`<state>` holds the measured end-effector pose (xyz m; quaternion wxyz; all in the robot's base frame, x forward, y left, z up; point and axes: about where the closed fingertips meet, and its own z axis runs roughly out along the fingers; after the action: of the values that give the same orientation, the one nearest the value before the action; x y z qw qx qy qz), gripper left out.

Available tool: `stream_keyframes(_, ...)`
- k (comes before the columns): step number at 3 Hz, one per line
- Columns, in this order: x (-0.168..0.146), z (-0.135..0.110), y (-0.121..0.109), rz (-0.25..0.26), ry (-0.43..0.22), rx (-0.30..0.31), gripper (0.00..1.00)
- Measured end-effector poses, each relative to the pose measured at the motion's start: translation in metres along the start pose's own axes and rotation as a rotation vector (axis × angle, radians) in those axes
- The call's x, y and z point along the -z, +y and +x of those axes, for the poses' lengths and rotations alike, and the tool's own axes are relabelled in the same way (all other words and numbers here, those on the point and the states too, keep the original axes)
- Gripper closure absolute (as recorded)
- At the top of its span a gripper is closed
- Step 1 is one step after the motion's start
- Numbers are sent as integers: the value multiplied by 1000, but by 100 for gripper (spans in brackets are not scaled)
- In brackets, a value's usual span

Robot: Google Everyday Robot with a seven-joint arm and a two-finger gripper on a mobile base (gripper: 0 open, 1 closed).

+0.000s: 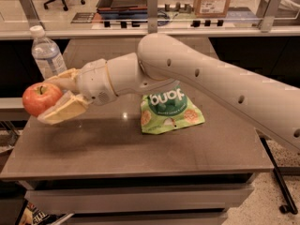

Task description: Pick apple

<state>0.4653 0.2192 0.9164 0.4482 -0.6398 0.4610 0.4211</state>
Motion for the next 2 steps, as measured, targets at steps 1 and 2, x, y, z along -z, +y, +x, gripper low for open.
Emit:
stream_keyframes(1, 6, -22, -8, -17, -19, 61, 100)
stream_keyframes(2, 7, -44, -14, -41, -36, 132, 100)
